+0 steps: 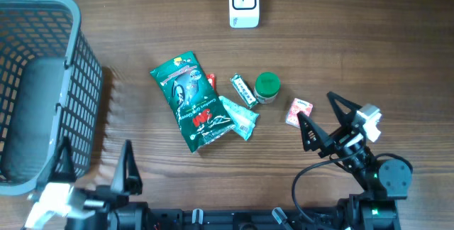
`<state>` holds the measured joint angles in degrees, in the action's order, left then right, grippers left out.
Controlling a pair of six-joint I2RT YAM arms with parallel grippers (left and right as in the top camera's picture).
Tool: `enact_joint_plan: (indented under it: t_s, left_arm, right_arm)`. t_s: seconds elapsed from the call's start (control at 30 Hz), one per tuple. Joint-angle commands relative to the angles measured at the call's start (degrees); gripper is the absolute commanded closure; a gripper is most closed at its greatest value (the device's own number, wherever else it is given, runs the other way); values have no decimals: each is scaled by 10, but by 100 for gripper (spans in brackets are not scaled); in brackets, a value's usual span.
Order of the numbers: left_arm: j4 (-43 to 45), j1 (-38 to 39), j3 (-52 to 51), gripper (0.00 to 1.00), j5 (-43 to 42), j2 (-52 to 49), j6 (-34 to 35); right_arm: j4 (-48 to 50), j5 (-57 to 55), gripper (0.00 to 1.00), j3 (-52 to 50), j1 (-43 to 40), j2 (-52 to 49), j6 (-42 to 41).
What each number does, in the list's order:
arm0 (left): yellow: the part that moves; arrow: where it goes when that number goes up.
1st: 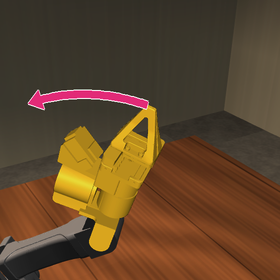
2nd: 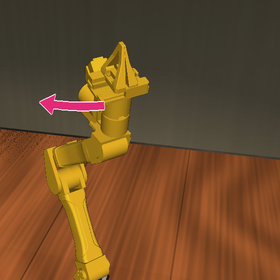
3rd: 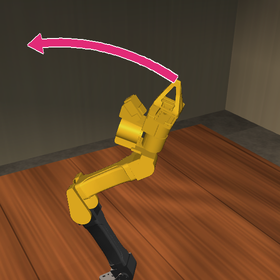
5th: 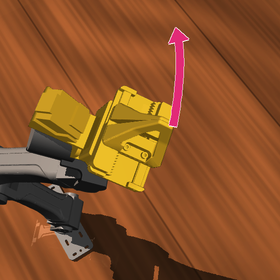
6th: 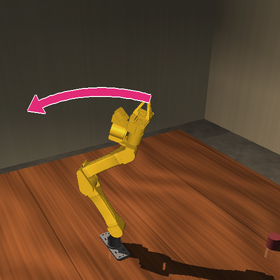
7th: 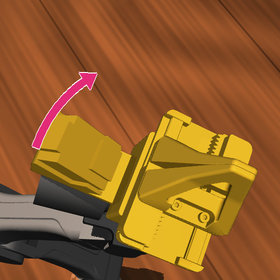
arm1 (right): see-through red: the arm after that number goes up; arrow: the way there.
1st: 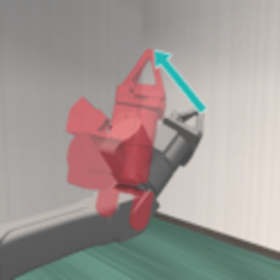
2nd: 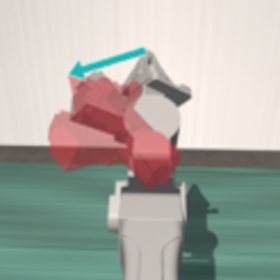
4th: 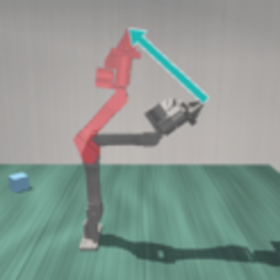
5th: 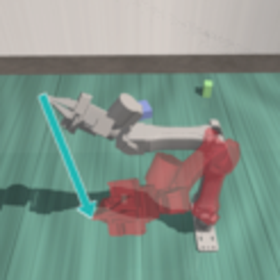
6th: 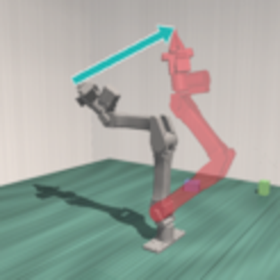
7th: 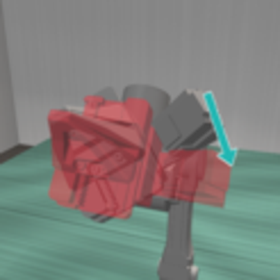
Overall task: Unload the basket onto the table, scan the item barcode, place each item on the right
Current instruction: 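Retract the left arm to rest and move the right gripper over the jar, then lower the right gripper onto the green-capped jar and grasp it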
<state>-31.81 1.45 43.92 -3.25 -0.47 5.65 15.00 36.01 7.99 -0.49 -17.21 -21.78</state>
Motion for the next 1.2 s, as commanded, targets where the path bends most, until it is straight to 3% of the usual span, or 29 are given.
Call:
enact_joint_plan:
  t_s: [0.0, 0.23, 0.37, 0.43, 0.57, 0.7, 0.8, 0.93, 1.17]
  left_arm:
    - [32, 1, -67, 0, -34, 1, -49]
    - [167, 1, -220, 0, -43, 1, -63]
    - [243, 1, -300, 0, -46, 1, -63]
    - [247, 1, -320, 0, -51, 1, -63]
    - [252, 1, -346, 0, -51, 1, -68]
    - [247, 1, -364, 0, -51, 1, -67]
    - [243, 1, -364, 0, -51, 1, -67]
    - [234, 1, -364, 0, -51, 1, -67]
    - [193, 1, -364, 0, -51, 1, -67]
  right_arm:
    - [-18, 61, 0, 75, -2, -77, -8]
    - [-251, 22, 0, 325, 24, -273, 87]
    - [-497, -199, 0, 533, 88, -367, 96]
    - [-636, -231, 0, 645, 114, -423, 92]
    - [-685, -127, 0, 681, 121, -466, 12]
    - [-661, -142, 1, 681, 123, -515, -35]
    - [-699, -217, 9, 681, 141, -578, -138]
    - [-707, -259, 5, 681, 186, -679, -286]
    - [-723, -231, 1, 681, 198, -733, -620]
